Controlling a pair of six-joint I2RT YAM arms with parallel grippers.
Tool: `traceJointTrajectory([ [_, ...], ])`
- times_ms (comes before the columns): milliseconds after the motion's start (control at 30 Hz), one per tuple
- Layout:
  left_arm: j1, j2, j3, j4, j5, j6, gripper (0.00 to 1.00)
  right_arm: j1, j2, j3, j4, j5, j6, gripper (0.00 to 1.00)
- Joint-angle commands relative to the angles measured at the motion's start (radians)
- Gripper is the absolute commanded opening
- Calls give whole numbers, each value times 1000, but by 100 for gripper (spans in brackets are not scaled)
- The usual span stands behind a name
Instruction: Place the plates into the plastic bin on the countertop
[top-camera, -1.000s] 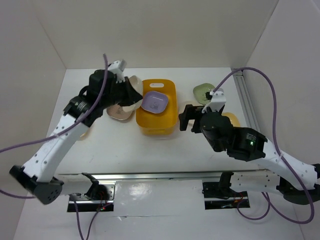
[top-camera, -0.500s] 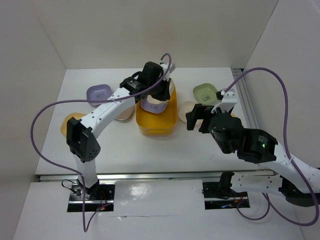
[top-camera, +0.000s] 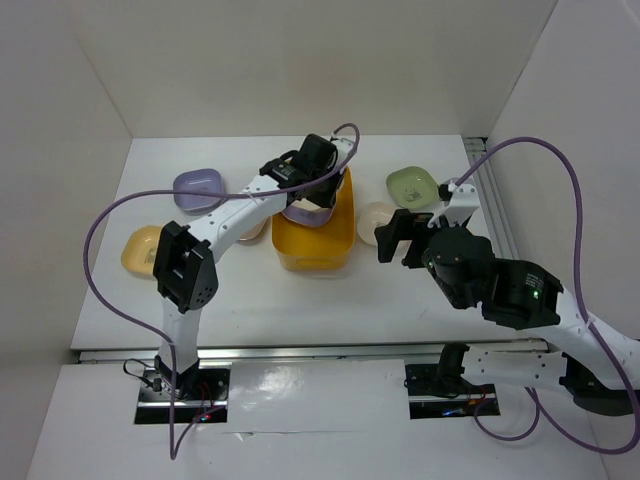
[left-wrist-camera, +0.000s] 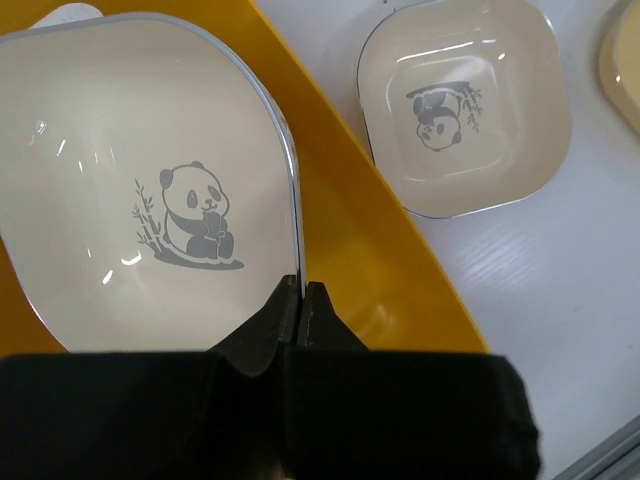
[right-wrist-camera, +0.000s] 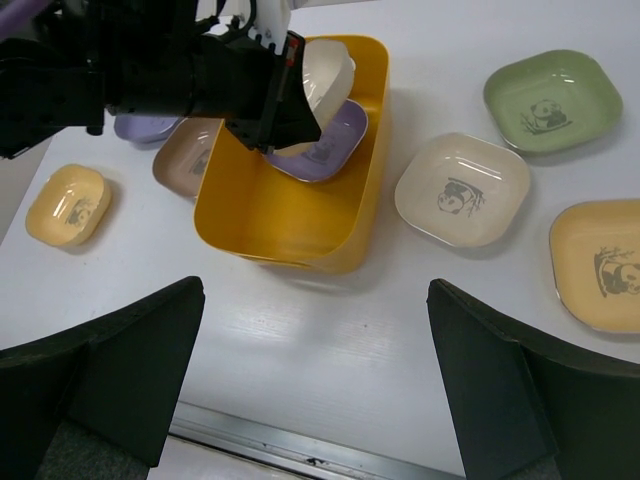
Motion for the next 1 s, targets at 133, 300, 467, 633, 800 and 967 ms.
traceJointTrajectory([
  [133, 35, 44, 28, 61, -16, 93, 0, -5, -12, 3, 2, -16, -23, 100],
  [300, 69, 64, 28, 75, -16, 93, 4, -5, 7, -7, 12, -36, -34, 100],
  [467, 78, 99, 48, 75, 19, 73, 29, -5, 17, -7, 22, -47, -43, 100],
  [633, 67, 68, 57, 75, 44, 55, 47, -5, 26, -7, 22, -47, -43, 100],
  [800, 24, -56, 57, 52, -2, 18, 90, -5, 35, -48, 32, 60, -32, 100],
  [967, -14, -257, 7, -15, -123, -135, 100, -118, 150, -161, 103, 44, -32, 100],
])
